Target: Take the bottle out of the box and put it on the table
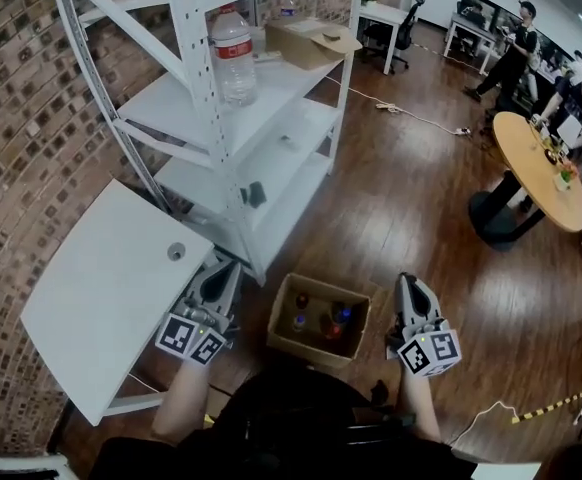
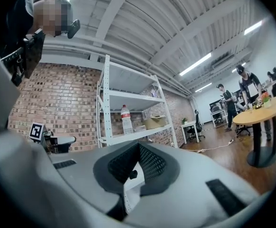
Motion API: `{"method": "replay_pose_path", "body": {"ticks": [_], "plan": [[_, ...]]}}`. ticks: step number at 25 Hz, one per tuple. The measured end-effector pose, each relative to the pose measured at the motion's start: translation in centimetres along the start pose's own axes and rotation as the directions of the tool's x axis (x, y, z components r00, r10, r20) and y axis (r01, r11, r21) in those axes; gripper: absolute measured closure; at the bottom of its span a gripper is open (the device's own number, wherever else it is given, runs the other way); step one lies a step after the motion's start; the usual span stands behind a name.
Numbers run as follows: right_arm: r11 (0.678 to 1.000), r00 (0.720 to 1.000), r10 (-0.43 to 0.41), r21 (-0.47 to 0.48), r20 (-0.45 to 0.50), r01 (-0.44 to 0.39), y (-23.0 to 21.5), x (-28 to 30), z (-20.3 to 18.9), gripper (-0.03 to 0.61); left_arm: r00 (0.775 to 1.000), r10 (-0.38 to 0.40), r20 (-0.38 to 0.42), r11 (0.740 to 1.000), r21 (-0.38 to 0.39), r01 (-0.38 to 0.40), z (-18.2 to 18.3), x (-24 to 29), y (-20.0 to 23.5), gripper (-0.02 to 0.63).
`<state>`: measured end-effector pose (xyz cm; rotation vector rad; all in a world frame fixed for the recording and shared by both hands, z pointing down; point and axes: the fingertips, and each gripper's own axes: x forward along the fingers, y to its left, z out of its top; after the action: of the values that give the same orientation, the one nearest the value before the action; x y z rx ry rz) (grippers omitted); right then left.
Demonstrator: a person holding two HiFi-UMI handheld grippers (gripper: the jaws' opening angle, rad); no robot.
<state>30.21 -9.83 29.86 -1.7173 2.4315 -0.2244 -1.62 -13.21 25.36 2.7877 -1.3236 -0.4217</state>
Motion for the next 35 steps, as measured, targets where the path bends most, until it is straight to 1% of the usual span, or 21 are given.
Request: {"method": "replay_pose_path", "body": {"ticks": [4, 8, 14, 19, 22, 26, 30, 32, 35], "plan": [[1.000, 1.000, -0.022, -0.006, -0.013, 0.021, -2.6, -0.8, -0.1, 0.575, 1.000, -0.003, 0.016, 1.000, -0.009, 0.003, -0.9, 1.6, -1.0, 0.609], [0.997, 0.997, -0.081, 0.013, -0.015, 0.081, -4.6, -1.9, -0.4, 0.575, 1.000, -0.026, 0.000, 0.999, -0.021, 0.026, -1.7, 3.0, -2.1, 0.609], [0.993, 0.993, -0.116, 0.021, -0.029, 0.117, -5.6, -2.6, -1.3, 0.575, 0.999, -0.037, -0.039, 0.999, -0.028, 0.036, -3.1, 4.8, -2.2, 0.609], [0.989, 0.988, -0.145, 0.031, -0.054, 0.147, -5.9, -2.6, -2.3, 0.575, 0.996, -0.052, -0.079, 0.997, -0.058, 0.047, -4.7, 5.5, -2.0, 0.609], [0.984, 0.982, -0.169, 0.036, -0.085, 0.173, -6.0, -2.3, -3.7, 0.575, 0.991, -0.058, -0.123, 0.997, -0.061, 0.051, -6.2, 5.6, -1.7, 0.609], [0.979, 0.974, -0.186, 0.058, -0.130, 0.194, -5.8, -1.8, -6.1, 0.575, 0.982, -0.058, -0.178, 0.995, -0.093, 0.042, -8.5, 5.2, -1.1, 0.609], [0.976, 0.957, -0.183, 0.076, -0.225, 0.204, -4.5, -1.7, -10.1, 0.575, 0.964, -0.066, -0.259, 0.992, -0.120, 0.036, -11.5, 3.9, -0.8, 0.609], [0.972, 0.945, -0.192, 0.079, -0.266, 0.220, -4.0, -1.7, -12.1, 0.575, 0.955, -0.067, -0.290, 0.990, -0.135, 0.028, -12.9, 3.2, -0.4, 0.609], [0.973, 0.931, -0.180, 0.082, -0.317, 0.216, -2.9, -1.9, -14.8, 0.575, 0.941, -0.066, -0.332, 0.987, -0.157, 0.014, -15.0, 1.9, -0.1, 0.609]]}}
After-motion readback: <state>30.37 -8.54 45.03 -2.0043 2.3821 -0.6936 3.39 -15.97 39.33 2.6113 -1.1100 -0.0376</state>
